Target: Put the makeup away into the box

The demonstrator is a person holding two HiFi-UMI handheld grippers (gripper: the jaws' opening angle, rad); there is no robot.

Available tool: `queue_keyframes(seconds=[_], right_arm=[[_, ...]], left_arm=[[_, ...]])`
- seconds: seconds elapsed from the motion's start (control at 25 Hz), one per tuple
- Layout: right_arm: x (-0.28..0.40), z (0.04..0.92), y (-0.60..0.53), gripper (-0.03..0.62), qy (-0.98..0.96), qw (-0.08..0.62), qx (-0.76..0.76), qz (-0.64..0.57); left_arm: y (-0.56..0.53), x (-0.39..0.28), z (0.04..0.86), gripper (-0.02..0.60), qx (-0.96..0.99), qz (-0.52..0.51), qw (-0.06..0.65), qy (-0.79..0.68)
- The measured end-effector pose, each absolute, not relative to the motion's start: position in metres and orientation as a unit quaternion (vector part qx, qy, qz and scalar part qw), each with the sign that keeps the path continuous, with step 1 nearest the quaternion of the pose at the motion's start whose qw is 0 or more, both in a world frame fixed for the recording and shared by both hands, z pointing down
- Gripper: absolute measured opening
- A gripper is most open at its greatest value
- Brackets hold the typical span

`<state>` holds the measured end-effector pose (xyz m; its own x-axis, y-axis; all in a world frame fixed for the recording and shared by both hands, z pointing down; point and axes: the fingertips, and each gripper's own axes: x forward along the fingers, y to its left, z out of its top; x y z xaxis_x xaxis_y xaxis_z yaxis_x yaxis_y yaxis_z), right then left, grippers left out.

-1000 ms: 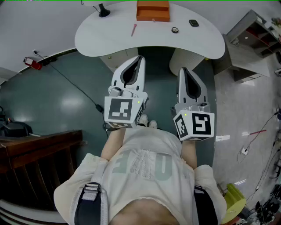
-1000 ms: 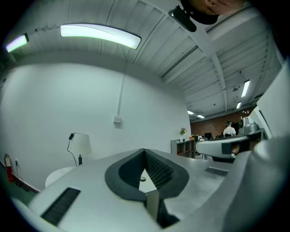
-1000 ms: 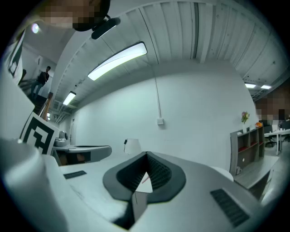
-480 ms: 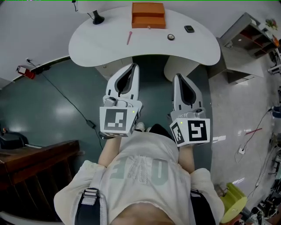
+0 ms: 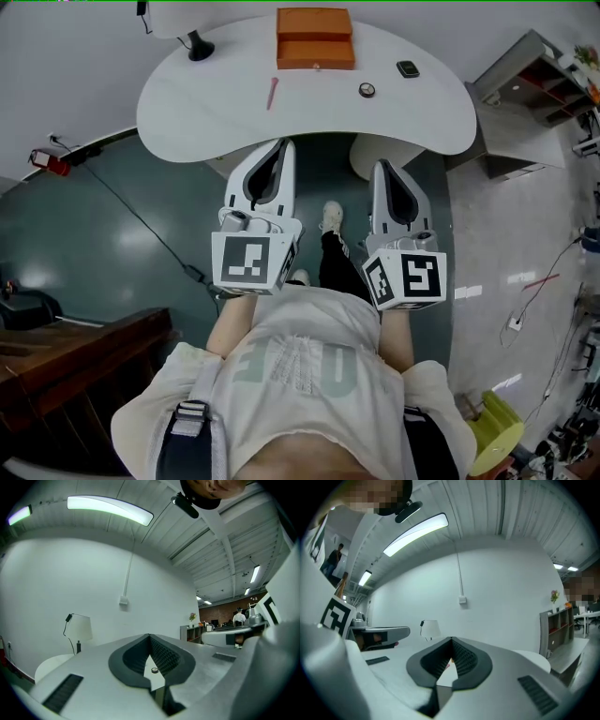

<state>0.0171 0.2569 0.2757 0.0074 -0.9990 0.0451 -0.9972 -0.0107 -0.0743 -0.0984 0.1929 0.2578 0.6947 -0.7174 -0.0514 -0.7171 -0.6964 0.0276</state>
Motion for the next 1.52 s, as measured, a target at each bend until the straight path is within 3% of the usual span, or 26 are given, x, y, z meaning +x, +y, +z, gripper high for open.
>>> queue_keyframes(seconds=[0.84,1.52], right_arm=[[0.154,0.271,-0.020,0.005,0.789,-0.027,-0.614,-0.022],[0.175,0.260,-0.077,0.005,0.770,-0.002,-0.638,-0.019]], left_arm=[[-0.067,0.041,0.248,0.007,0.896,-0.038,-0.005,-0.442],[-0.130,0.064,0.235,0.008,0.900,-0.027,-0.036,-0.433]])
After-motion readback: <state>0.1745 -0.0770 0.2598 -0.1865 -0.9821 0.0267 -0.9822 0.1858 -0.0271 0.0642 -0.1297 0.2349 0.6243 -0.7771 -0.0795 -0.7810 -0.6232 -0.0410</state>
